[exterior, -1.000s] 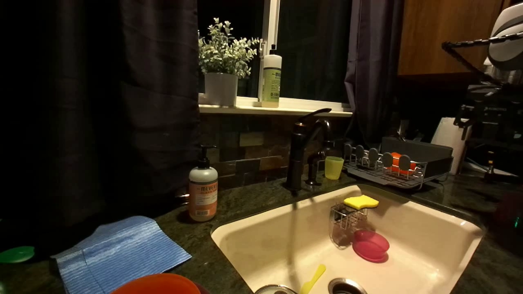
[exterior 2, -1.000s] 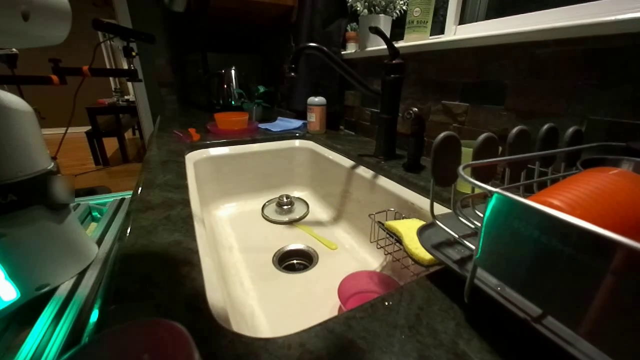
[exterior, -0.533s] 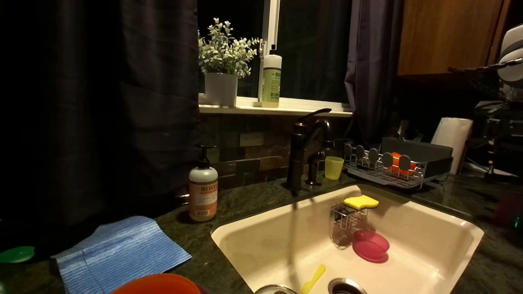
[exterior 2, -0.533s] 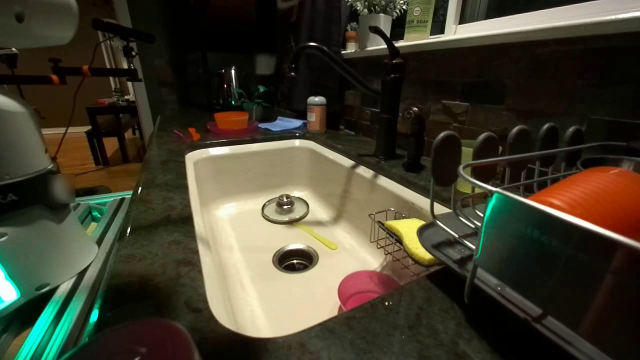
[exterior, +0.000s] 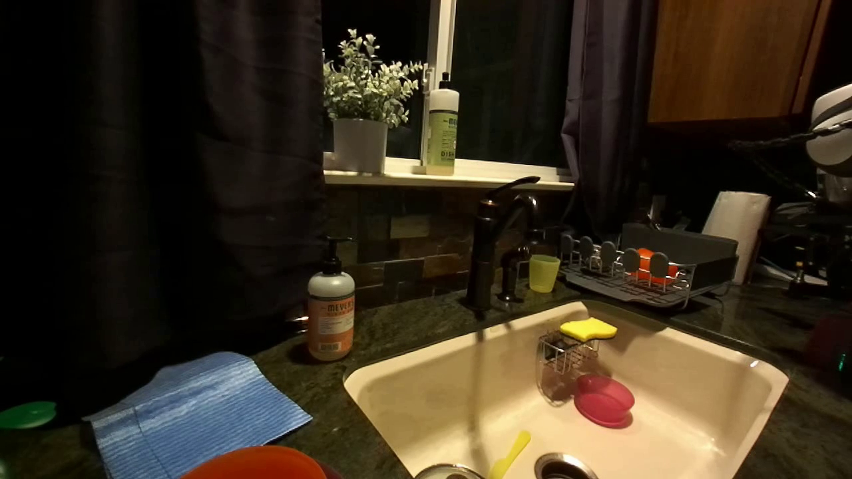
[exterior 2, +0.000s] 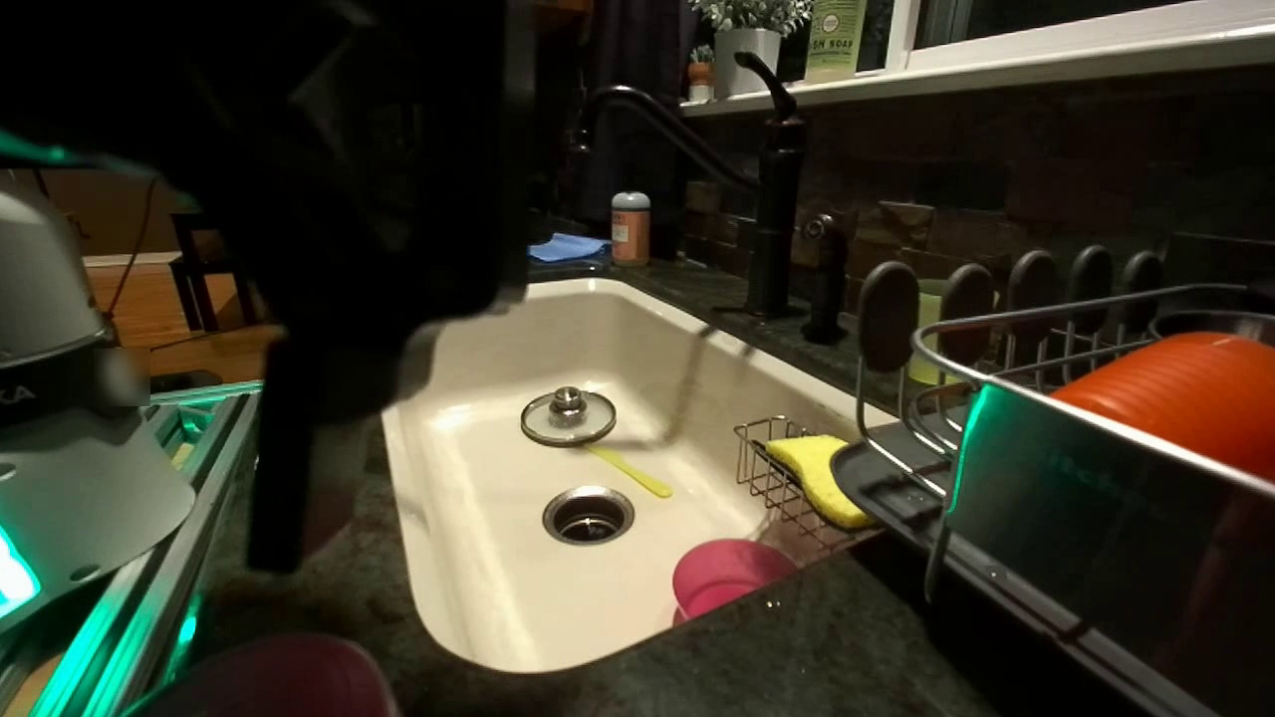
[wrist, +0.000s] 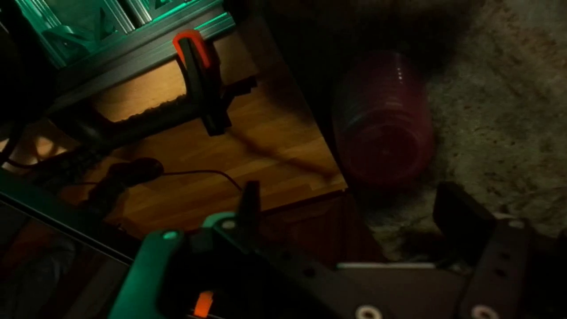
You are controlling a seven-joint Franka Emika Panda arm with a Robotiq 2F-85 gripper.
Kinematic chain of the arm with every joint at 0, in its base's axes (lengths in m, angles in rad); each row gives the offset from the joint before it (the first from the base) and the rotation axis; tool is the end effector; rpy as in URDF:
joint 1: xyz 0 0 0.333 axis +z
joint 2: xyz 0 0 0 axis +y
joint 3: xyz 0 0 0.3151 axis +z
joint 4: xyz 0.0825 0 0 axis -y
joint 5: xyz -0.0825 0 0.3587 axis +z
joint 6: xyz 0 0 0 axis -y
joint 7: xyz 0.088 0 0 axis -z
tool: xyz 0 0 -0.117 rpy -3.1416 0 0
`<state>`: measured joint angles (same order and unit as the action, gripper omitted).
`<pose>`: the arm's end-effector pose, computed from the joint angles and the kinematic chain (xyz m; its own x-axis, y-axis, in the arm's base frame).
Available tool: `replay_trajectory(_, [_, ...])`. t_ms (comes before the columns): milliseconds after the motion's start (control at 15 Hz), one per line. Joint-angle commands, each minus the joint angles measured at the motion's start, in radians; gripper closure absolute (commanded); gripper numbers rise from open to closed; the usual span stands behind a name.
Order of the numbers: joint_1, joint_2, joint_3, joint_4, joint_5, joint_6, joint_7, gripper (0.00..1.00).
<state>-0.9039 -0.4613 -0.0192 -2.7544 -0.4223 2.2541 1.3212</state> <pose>0.1957 -0.2817 0.3585 -0.3521 -0.8959 0.2710 -0.9039 0.4006 0.1501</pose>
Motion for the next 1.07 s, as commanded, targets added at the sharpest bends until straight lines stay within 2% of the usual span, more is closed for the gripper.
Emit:
replay_trajectory(0, [0.030, 0.055, -0.058, 0.002, 0.000, 0.069, 0.004, 0.00])
replay_trajectory(400, [0.045, 0.110, -0.075, 0.006, -0.019, 0.115, 0.013, 0.00])
replay_trajectory(733, [0.056, 0.174, -0.086, 0.006, -0.033, 0.211, 0.024, 0.00])
replay_trajectory(1000, [0.059, 0.208, -0.088, 0.006, -0.055, 0.184, 0.035, 0.00])
